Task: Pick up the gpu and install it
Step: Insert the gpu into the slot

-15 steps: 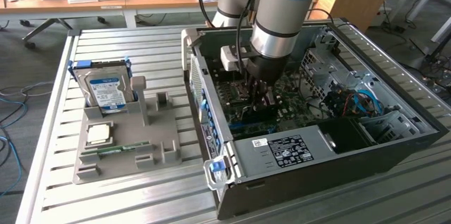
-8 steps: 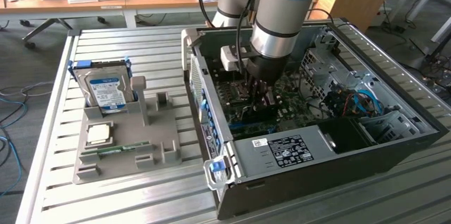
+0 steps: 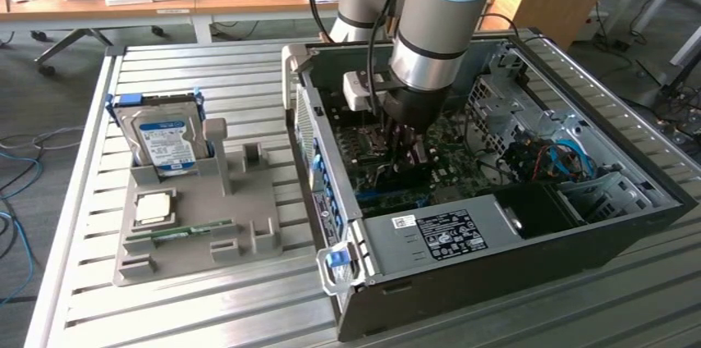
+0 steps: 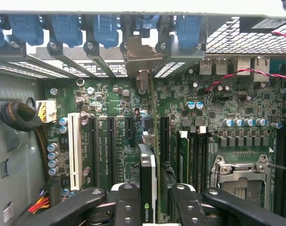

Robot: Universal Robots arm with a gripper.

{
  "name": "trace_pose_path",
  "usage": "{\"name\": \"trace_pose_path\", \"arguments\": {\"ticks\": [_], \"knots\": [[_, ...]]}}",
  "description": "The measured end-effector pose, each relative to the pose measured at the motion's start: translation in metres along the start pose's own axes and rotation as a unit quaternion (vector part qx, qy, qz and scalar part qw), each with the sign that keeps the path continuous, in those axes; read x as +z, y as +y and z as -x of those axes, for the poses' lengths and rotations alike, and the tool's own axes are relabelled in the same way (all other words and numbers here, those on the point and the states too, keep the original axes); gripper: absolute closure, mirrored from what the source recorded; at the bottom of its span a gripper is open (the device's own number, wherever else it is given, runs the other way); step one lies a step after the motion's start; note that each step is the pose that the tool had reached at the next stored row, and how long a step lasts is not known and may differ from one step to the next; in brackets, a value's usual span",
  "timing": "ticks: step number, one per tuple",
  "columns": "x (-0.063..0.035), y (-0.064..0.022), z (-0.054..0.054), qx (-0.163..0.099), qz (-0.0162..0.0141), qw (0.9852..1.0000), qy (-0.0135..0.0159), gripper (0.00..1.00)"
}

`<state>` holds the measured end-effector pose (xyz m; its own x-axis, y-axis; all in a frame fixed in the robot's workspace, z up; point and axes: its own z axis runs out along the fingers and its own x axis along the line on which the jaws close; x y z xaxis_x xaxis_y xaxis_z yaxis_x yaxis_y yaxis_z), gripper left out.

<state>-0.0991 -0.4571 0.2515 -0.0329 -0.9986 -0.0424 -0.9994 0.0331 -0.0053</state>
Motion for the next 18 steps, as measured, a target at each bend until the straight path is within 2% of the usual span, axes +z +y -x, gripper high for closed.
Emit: {"name": "trace_pose_path", "arguments": {"ticks": [13, 18], "knots": [[-0.0004, -0.0001, -0.0030, 0.000, -0.0001, 1.0000, -0.0006, 0.69], [-0.0006, -0.0001, -0.0037, 0.000, -0.0003, 1.0000, 0.0004, 0.69]]}}
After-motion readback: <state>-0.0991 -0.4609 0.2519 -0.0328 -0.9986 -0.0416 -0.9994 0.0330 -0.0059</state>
